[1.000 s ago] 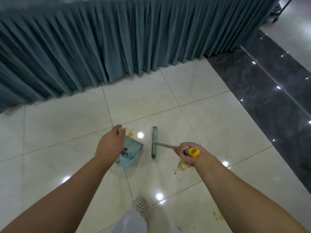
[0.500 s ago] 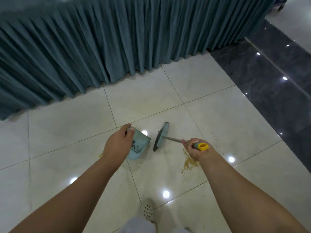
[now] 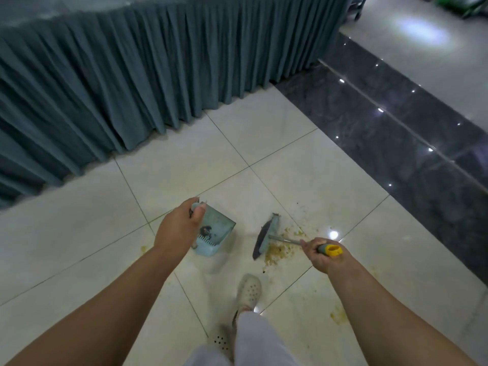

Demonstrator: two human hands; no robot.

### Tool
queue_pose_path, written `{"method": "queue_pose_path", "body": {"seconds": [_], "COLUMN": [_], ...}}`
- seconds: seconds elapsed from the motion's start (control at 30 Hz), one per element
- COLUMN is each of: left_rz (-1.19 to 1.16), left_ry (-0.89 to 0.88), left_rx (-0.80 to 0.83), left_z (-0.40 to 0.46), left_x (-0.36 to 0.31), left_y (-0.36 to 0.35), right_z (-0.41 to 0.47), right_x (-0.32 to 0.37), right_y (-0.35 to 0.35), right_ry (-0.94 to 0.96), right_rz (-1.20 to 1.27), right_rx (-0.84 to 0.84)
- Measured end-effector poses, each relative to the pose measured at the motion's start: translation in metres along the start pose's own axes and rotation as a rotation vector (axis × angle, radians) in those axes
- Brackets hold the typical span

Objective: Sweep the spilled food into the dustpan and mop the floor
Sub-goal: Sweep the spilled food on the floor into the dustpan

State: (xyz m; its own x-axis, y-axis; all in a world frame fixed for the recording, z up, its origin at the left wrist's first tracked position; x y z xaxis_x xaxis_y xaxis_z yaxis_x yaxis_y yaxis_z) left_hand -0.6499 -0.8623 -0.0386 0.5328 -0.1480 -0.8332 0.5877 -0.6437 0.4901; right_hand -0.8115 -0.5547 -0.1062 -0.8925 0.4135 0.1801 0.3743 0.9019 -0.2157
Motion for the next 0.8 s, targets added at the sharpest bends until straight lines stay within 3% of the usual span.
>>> {"method": "queue_pose_path", "body": {"seconds": [0.3,0.8], "left_rz": [0.002,0.14], "left_ry": [-0.012,-0.002], "left_rx": [0.02,-0.19], "left_z": [0.033,0.142], "left_x": [-0.005,-0.027], "left_y": [-0.004,0.036], "right_z": [-0.003,0.067], "right_x": [-0.004,-0.018], "right_y": [-0.027,-0.233], "right_ry": [0.002,-0.189], "right_rz": [-0.169,-0.535], "right_rx": [0.055,0.266]}}
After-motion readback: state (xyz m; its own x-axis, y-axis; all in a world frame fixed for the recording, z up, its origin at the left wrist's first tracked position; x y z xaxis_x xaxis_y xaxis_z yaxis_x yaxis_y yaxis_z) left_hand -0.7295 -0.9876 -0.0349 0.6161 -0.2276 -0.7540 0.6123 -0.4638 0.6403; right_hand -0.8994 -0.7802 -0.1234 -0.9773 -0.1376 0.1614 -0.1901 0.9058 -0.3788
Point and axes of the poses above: each hand's wrist, its own z-axis towards the middle knuckle, its own y-axis out of the back of the hand, x = y × z, the point moved 7 cm from there along z, towards the middle knuckle, and after that the axes turned 15 degrees about -z, right-handed, at the moved point
